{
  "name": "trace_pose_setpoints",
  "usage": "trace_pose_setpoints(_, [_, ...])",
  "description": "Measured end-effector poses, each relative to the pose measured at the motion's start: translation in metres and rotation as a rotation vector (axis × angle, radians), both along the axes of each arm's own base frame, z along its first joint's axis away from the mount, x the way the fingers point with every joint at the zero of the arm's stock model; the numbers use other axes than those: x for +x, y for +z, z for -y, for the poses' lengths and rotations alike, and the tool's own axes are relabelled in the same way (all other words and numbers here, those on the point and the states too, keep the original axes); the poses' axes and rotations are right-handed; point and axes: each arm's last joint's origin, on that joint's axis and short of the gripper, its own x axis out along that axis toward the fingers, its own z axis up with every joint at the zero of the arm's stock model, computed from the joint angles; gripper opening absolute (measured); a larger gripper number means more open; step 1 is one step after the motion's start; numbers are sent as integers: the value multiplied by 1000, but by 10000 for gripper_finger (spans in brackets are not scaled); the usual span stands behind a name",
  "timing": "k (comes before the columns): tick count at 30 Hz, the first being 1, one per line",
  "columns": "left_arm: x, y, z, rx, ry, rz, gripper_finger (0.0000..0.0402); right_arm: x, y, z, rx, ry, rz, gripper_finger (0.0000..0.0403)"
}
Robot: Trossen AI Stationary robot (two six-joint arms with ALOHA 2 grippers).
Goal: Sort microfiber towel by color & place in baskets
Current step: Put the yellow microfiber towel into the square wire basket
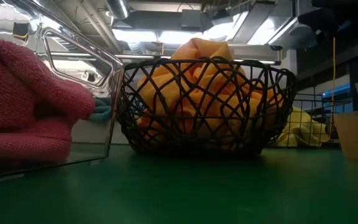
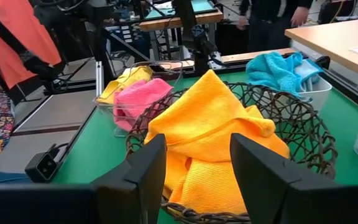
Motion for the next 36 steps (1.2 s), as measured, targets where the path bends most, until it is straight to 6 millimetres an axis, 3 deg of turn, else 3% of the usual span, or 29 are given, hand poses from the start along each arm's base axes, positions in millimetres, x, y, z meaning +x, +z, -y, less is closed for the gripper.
trace_pose_setpoints(4, [-15,-4,12,32,59,10,124,0,0,0,2,9,-1,176])
trace_pose_setpoints(13, [-36,-37,23,93,60,-84,124,0,0,0,3,9,0,176])
trace_pose_setpoints(25, [-41,-89,18,146,68,-157,124,0,0,0,3,9,0,176])
trace_pose_setpoints(36, [-47,-119,17,101,72,-231,124,0,0,0,2,9,0,176])
